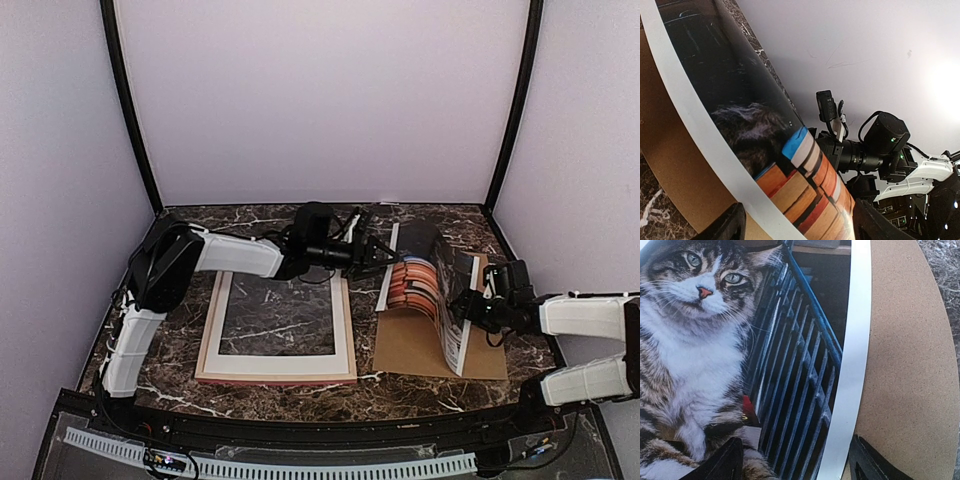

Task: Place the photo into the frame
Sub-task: Pick up the photo from the backboard.

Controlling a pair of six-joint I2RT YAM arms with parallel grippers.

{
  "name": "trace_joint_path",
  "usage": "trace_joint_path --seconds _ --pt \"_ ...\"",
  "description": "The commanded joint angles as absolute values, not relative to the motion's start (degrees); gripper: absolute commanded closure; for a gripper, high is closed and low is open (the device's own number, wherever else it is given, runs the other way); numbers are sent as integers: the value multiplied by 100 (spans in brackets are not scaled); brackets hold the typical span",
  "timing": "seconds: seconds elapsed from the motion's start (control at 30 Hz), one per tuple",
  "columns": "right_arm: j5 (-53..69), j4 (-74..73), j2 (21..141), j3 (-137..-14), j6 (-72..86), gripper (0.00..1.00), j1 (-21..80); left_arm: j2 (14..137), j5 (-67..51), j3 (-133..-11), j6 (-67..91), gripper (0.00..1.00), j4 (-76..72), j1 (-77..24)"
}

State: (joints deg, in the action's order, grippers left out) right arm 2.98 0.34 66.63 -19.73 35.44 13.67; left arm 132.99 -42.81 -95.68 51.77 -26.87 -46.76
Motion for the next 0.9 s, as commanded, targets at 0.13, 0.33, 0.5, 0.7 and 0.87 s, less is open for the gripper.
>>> trace_joint_path --seconds 0.13,0.33,0.5,0.7,0.87 --pt "382 -290 6816 -1925 3638 27 1567 12870 -4336 -9835 5421 22 -2686 -4586" --pt "254 -312 6840 -1942 3639 27 1662 12876 -4327 -9949 5507 19 -2672 -4539" --pt "175 -316 6855 -1968 3653 27 1756 12877 -4270 -10063 5504 18 -2484 -4514" --pt "64 -316 6894 -1995 3669 27 1853 12879 -4160 -10207 5651 17 -2094 -4500" --pt "26 -325 6882 -2003 3679 27 1888 12890 -4159 -10248 5961 17 -2034 -4479"
